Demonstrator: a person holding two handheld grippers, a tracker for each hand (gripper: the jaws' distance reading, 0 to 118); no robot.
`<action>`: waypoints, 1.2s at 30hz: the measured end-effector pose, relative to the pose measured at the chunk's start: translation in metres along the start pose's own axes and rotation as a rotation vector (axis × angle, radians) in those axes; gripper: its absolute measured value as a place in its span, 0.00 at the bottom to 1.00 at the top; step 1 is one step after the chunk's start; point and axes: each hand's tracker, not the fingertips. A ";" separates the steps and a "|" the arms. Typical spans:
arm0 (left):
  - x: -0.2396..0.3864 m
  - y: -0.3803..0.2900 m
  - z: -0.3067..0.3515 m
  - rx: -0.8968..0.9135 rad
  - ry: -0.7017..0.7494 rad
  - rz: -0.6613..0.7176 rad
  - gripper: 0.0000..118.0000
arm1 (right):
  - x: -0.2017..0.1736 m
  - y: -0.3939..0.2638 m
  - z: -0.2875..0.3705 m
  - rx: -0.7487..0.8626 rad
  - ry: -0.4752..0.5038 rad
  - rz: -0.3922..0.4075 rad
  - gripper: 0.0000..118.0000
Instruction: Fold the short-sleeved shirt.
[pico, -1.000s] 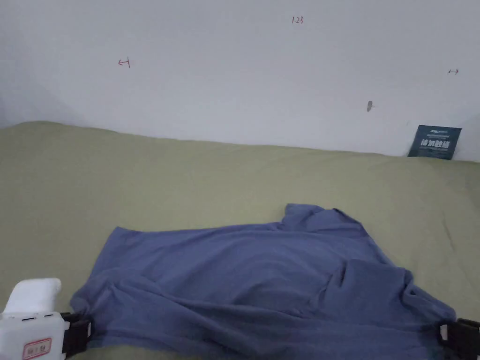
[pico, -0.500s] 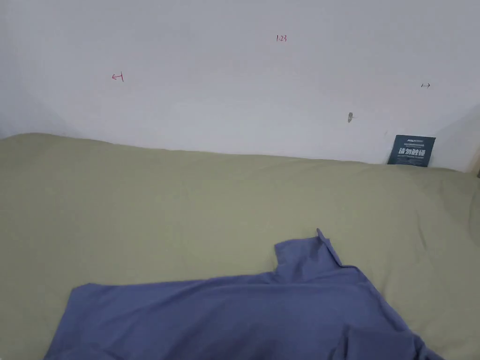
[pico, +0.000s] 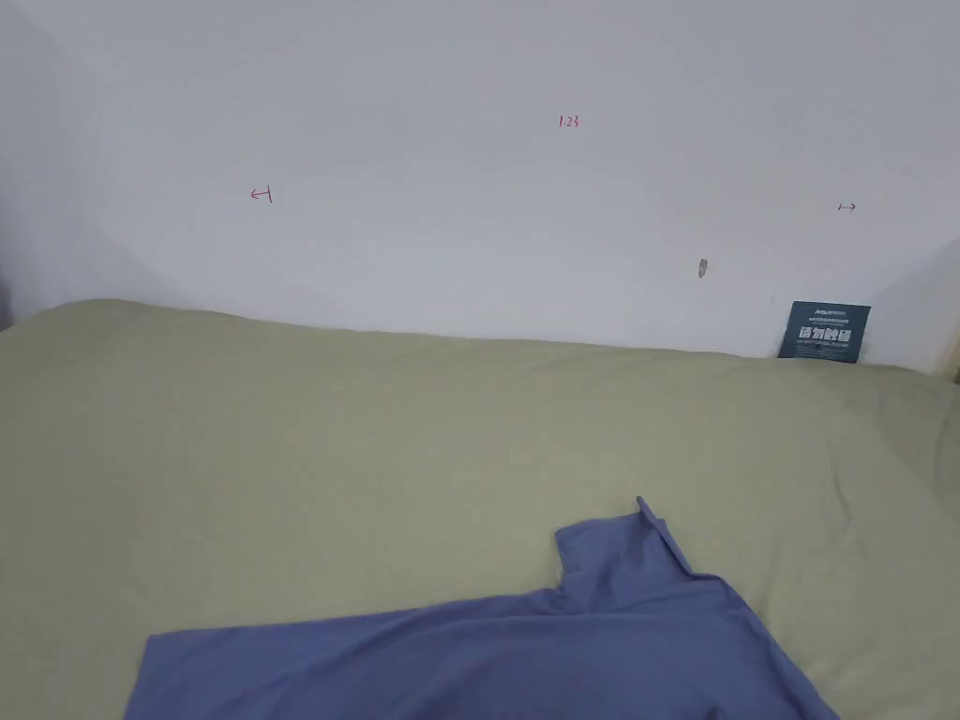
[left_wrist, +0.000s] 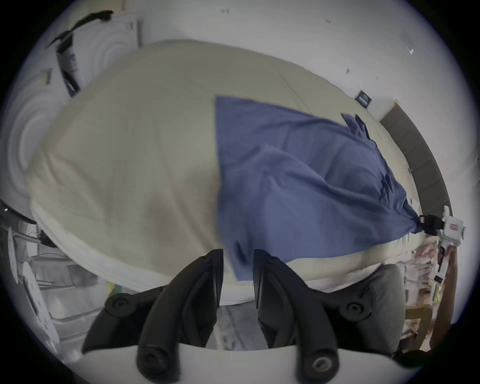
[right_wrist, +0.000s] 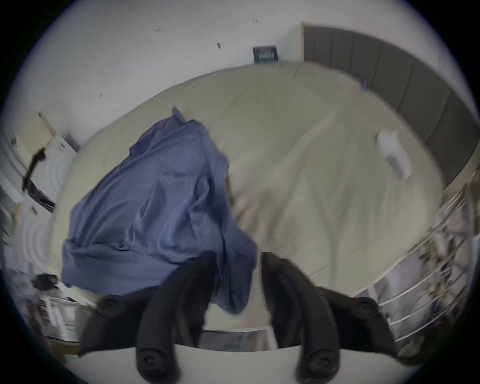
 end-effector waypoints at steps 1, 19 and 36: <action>-0.001 0.001 0.013 0.036 0.041 -0.011 0.36 | -0.002 0.003 0.010 0.040 -0.037 0.027 0.67; 0.175 -0.026 0.045 0.454 0.011 -0.208 0.00 | -0.188 -0.066 0.092 0.373 0.093 0.278 0.01; 0.057 0.202 -0.055 0.077 0.050 -0.004 0.20 | -0.172 -0.007 0.031 0.264 0.131 0.274 0.02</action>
